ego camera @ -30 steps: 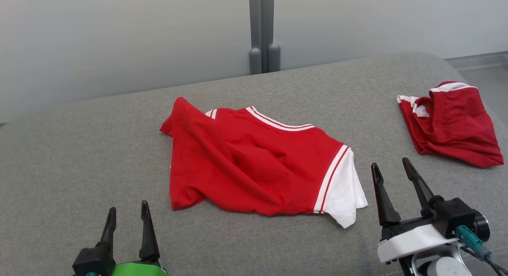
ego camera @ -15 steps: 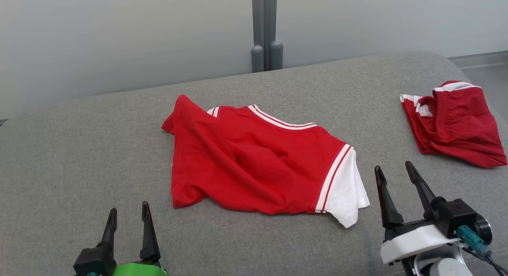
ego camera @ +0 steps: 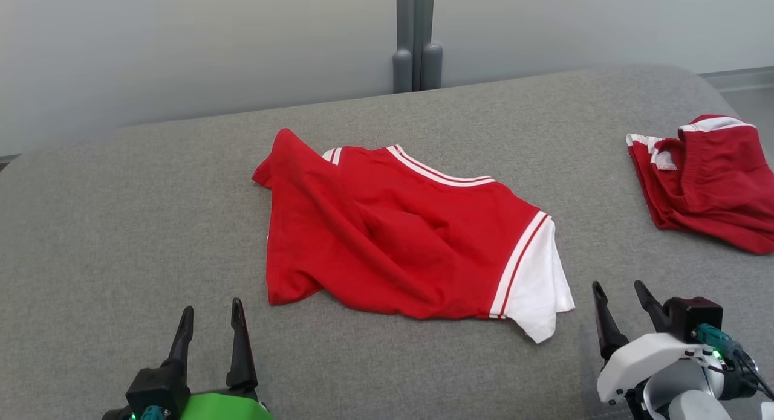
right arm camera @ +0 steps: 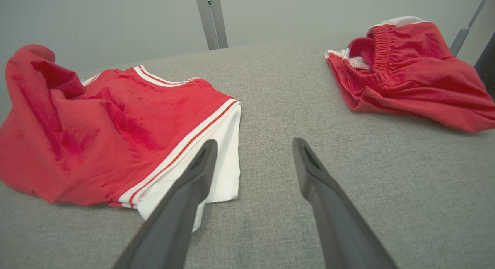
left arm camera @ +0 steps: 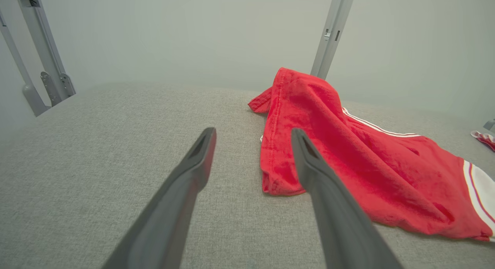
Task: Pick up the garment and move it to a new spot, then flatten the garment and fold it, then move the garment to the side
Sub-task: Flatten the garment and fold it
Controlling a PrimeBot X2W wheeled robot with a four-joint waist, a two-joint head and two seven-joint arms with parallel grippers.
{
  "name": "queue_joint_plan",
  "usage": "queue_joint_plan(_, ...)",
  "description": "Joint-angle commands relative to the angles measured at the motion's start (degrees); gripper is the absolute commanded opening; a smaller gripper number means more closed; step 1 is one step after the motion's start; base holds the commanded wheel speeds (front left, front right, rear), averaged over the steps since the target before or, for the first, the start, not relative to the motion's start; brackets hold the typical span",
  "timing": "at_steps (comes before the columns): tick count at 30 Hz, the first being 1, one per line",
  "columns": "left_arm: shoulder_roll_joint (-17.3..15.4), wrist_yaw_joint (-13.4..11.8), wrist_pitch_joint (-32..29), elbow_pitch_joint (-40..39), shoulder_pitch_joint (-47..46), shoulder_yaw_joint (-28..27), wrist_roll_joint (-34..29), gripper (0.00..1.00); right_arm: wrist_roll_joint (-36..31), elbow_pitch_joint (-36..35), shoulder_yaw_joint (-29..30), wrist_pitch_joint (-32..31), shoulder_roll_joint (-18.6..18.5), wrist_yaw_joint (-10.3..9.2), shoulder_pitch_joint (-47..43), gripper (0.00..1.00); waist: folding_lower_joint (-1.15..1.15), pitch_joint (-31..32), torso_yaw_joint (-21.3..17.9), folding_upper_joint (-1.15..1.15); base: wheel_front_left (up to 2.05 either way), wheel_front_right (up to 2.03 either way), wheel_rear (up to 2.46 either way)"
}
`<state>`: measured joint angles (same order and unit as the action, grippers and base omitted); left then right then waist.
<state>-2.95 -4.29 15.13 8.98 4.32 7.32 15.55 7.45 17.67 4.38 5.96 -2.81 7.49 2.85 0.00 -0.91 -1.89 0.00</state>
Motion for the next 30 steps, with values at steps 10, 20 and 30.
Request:
queue_joint_plan(10,0.0,-0.2,0.0,-0.2,-2.3,0.7,0.3,1.0,-1.4,13.8,1.9,0.4,-0.2,0.0,6.9,1.0,0.0,-3.4,2.6,0.0,0.0,0.0,0.0)
queue_joint_plan(20,0.0,0.1,0.0,0.2,-2.7,0.6,-0.2,1.0,-0.2,25.2,-0.9,2.9,-0.2,0.0,12.4,1.0,0.0,-3.9,3.7,0.0,0.0,0.0,0.0)
queue_joint_plan(30,0.0,0.3,0.0,0.6,-1.8,0.2,-0.5,1.0,0.9,33.2,-2.6,5.0,-0.4,-0.03,15.2,0.0,0.0,-3.0,3.8,0.0,0.0,0.0,0.0)
